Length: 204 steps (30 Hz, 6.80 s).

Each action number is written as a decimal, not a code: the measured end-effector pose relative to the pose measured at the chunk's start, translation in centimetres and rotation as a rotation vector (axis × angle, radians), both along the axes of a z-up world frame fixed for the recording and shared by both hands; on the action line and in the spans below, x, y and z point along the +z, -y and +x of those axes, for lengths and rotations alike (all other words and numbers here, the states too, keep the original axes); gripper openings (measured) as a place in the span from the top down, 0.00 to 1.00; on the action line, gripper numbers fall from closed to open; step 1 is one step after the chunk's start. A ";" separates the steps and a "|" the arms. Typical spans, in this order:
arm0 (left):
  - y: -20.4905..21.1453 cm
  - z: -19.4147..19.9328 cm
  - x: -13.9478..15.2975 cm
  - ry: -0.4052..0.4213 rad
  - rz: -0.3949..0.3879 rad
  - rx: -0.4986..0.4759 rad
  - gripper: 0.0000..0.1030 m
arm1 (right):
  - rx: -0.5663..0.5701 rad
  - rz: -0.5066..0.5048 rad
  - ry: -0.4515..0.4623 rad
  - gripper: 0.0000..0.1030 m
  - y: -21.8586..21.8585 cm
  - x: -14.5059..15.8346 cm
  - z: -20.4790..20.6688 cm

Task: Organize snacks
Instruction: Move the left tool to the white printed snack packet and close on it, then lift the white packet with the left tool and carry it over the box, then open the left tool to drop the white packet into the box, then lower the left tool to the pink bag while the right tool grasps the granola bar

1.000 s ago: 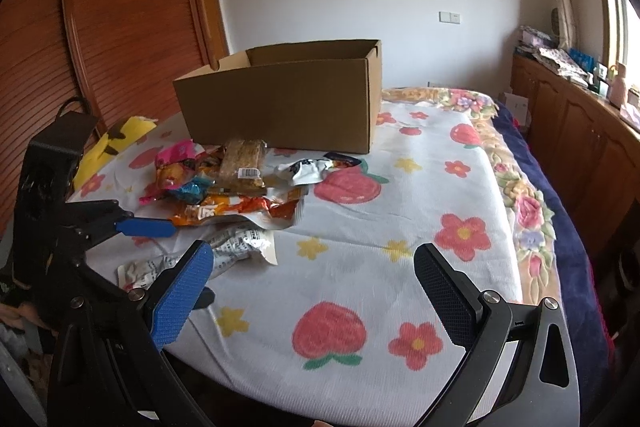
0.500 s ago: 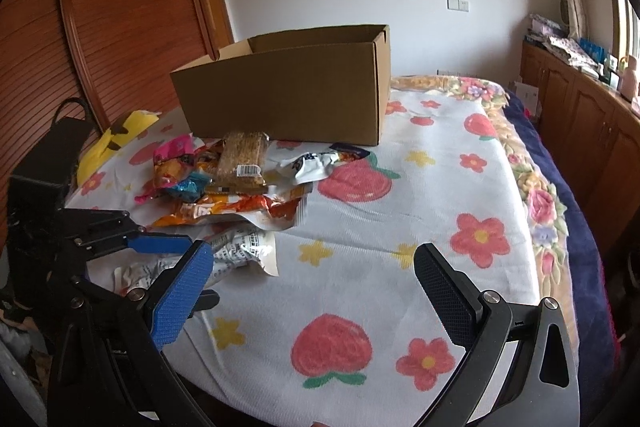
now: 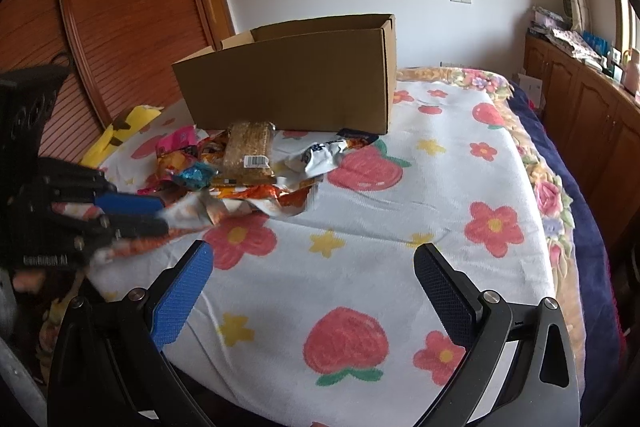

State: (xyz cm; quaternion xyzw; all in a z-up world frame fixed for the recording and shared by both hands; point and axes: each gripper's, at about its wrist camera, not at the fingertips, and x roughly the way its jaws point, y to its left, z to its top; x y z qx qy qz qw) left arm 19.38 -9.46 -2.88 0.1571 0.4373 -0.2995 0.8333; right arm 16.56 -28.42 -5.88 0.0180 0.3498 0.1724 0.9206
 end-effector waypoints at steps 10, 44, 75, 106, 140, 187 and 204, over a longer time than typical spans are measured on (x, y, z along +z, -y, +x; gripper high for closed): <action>-1.8 0.8 -1.0 -0.025 0.026 0.004 0.97 | 0.006 0.008 -0.011 0.01 -0.6 -0.2 0.5; -6.4 -3.6 1.8 0.088 -0.142 0.057 1.00 | -0.014 0.252 -0.236 0.94 -2.0 -1.4 7.4; -9.5 -2.8 10.8 0.303 -0.249 0.152 1.00 | 0.117 -0.080 0.066 1.00 -6.9 12.5 4.6; -9.5 16.7 12.6 0.407 -0.293 0.257 1.00 | 0.107 -0.046 0.286 1.00 -6.6 16.8 18.8; -9.3 17.1 9.5 0.382 -0.303 0.263 0.97 | -0.011 -0.078 0.085 0.93 -4.5 6.5 22.4; -11.1 4.8 -2.0 0.198 -0.183 0.328 0.80 | 0.077 -0.012 -0.138 0.49 -10.1 -1.1 13.7; -10.7 4.0 -2.2 0.171 -0.220 0.355 0.75 | 0.064 0.005 -0.215 0.43 -10.9 -3.3 15.5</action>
